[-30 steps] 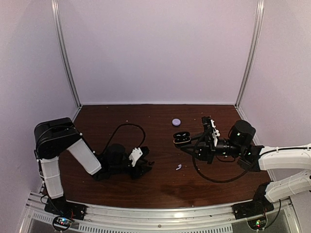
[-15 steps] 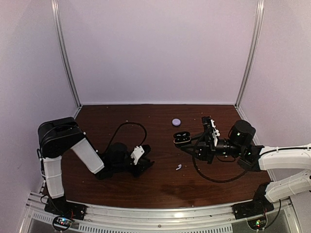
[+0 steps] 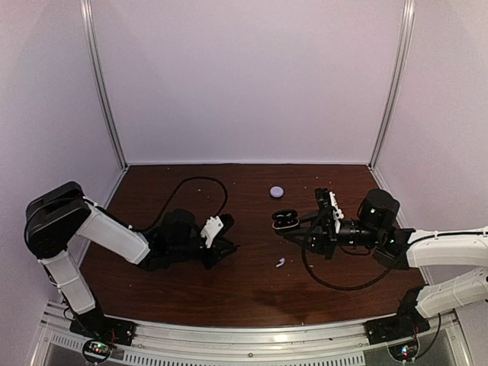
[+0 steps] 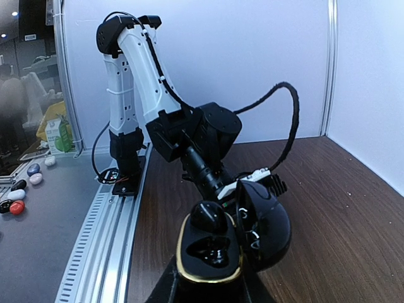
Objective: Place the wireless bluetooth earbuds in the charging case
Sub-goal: Pick up the right earbud from the center of the board, then insert the right earbud into the right side groove of the charging case.
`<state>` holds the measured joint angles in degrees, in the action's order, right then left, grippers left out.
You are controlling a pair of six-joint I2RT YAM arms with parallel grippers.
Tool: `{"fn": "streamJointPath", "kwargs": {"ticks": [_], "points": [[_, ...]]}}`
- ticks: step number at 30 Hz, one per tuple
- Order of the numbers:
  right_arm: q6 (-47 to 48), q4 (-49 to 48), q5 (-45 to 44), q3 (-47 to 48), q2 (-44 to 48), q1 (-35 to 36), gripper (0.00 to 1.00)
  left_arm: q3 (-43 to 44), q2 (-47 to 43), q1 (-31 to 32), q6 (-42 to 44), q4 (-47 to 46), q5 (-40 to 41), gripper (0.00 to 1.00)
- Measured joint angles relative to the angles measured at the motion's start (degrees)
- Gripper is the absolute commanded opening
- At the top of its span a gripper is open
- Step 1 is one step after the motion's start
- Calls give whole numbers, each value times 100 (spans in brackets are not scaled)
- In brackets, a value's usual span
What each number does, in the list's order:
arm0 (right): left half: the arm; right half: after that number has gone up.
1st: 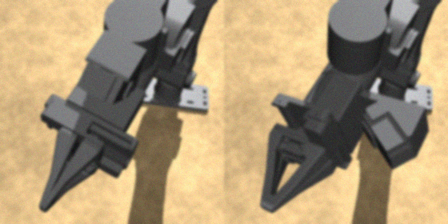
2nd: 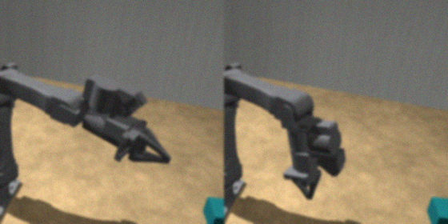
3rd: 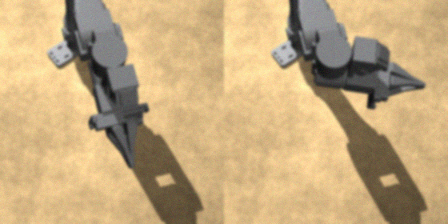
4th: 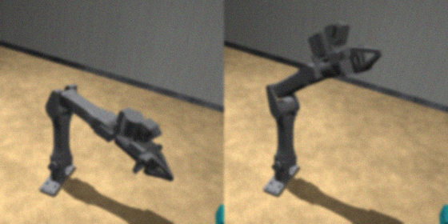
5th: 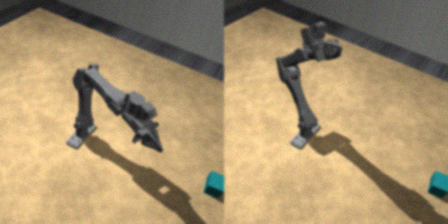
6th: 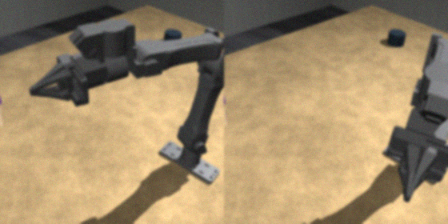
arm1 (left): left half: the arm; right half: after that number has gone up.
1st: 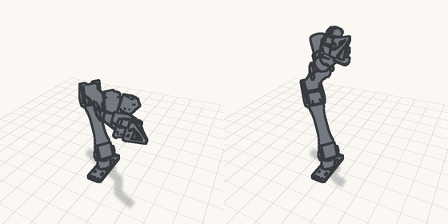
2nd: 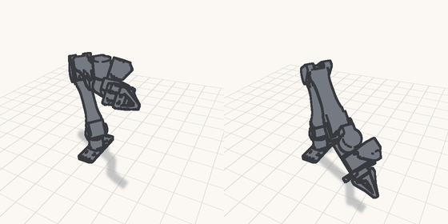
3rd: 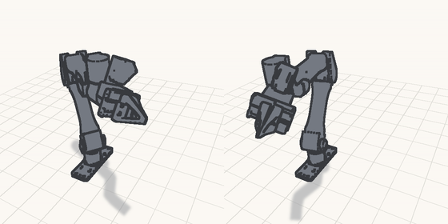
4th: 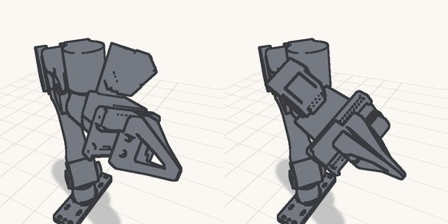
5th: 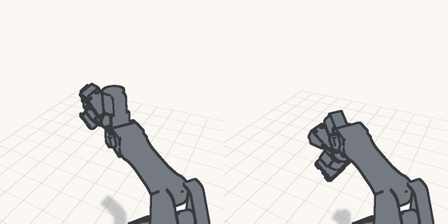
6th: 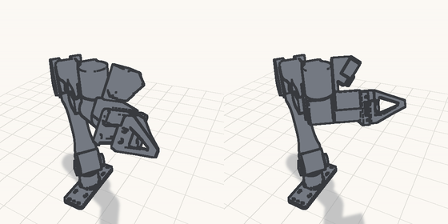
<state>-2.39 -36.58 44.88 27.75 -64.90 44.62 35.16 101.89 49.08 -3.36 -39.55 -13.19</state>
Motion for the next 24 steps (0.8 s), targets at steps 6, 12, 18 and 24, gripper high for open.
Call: {"fn": "streamJointPath", "kwargs": {"ticks": [6,12,18,24], "points": [[737,232,-232,-42,195,4,0,535,-1327,52,-186,1609,-188,8],[1270,413,-605,-72,249,44,0,1180,-2398,103,-188,3392,-623,8],[1513,514,-850,-76,166,107,0,2221,-2680,262,55,5060,-901,8],[1569,511,-876,-76,-37,175,0,3217,-2566,396,361,6196,-1019,8]]}}
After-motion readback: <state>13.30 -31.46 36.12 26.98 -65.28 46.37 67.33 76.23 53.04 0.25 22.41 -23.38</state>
